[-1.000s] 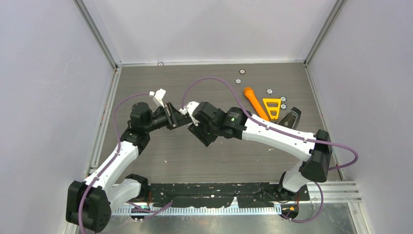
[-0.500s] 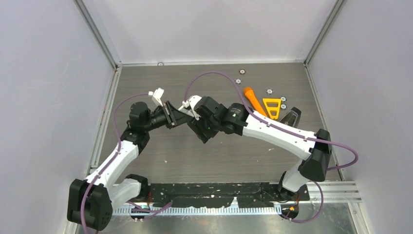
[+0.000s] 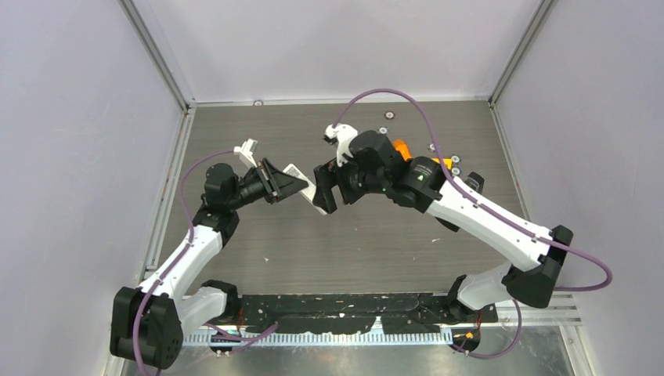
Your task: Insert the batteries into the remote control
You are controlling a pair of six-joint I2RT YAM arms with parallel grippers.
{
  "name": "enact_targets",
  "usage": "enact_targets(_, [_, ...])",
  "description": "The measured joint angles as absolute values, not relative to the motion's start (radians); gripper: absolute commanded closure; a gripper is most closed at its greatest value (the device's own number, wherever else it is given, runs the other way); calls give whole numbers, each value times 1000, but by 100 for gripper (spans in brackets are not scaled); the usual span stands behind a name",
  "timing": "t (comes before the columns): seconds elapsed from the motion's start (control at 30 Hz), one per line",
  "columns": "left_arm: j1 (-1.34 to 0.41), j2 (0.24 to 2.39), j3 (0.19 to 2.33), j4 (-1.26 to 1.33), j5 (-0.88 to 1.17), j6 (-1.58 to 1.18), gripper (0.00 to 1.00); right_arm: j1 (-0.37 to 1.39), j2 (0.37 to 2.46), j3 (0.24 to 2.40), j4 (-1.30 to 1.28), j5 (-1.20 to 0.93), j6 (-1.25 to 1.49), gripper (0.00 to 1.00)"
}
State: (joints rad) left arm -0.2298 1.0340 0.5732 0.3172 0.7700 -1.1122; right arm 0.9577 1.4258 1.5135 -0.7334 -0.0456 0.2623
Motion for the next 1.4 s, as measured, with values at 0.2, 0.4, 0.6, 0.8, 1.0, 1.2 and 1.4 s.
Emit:
enact_targets(0.2, [-222, 1006, 573, 327, 752, -1162, 100, 892, 1352, 1449, -634, -65, 402, 8])
enact_targets(0.4, [-222, 942, 579, 327, 706, -1231, 100, 834, 1343, 1407, -570, -78, 534, 7])
enact_targets(0.6, [-222, 898, 596, 344, 647, -1307, 100, 831, 1343, 1394, -485, -128, 658, 8])
enact_targets(0.8, [-222, 882, 600, 372, 596, -1381, 100, 828, 1344, 1349, -411, -176, 758, 14])
enact_targets(1.0, [-222, 870, 603, 385, 565, -1425, 100, 806, 1335, 1232, -279, -230, 881, 19])
enact_targets(1.2, [-222, 866, 603, 395, 548, -1443, 100, 791, 1308, 1151, -150, -256, 992, 20])
enact_targets(1.4, [-222, 865, 603, 413, 542, -1461, 100, 775, 1286, 1092, -20, -277, 1081, 17])
